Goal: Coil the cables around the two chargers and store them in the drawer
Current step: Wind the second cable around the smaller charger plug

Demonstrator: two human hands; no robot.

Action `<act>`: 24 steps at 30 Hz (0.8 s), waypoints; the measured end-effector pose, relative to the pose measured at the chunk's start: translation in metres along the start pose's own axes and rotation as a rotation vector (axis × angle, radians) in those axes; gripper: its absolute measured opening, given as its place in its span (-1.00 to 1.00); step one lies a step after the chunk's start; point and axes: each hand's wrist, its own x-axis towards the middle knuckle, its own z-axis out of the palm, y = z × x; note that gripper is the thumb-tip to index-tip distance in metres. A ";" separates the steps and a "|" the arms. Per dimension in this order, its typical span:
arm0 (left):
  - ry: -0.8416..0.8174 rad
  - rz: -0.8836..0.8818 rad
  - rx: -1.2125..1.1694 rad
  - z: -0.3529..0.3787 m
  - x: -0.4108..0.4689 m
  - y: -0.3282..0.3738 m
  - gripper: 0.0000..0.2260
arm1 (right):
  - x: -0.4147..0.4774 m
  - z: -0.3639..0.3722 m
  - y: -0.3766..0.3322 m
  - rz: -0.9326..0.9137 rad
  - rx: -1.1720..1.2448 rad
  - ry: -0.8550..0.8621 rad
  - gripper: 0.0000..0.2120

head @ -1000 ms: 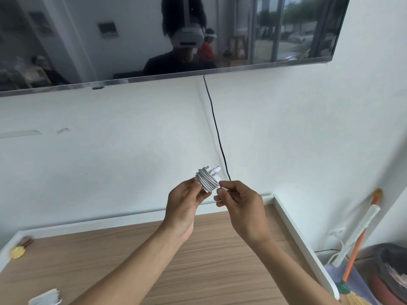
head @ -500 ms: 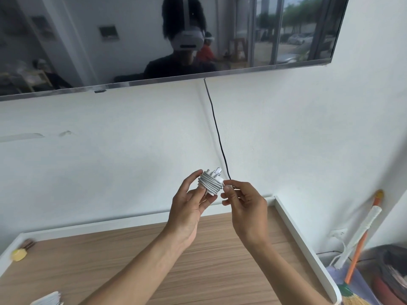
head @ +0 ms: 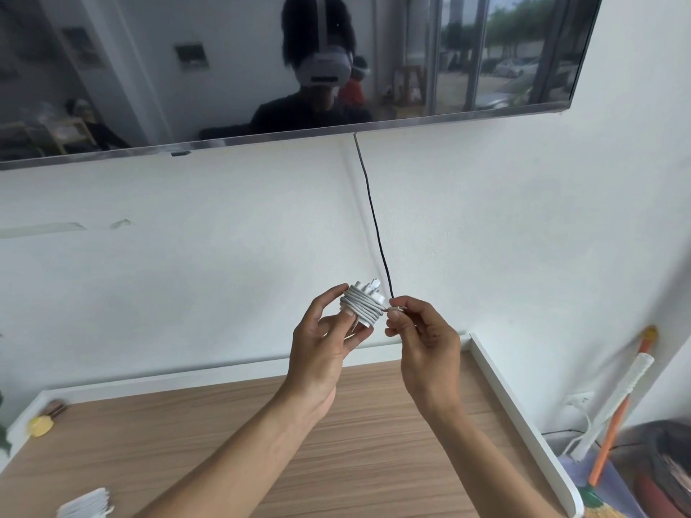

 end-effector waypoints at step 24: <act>-0.036 -0.129 0.085 -0.013 -0.004 0.015 -0.77 | 0.022 -0.023 -0.026 -0.152 -0.328 -0.402 -0.73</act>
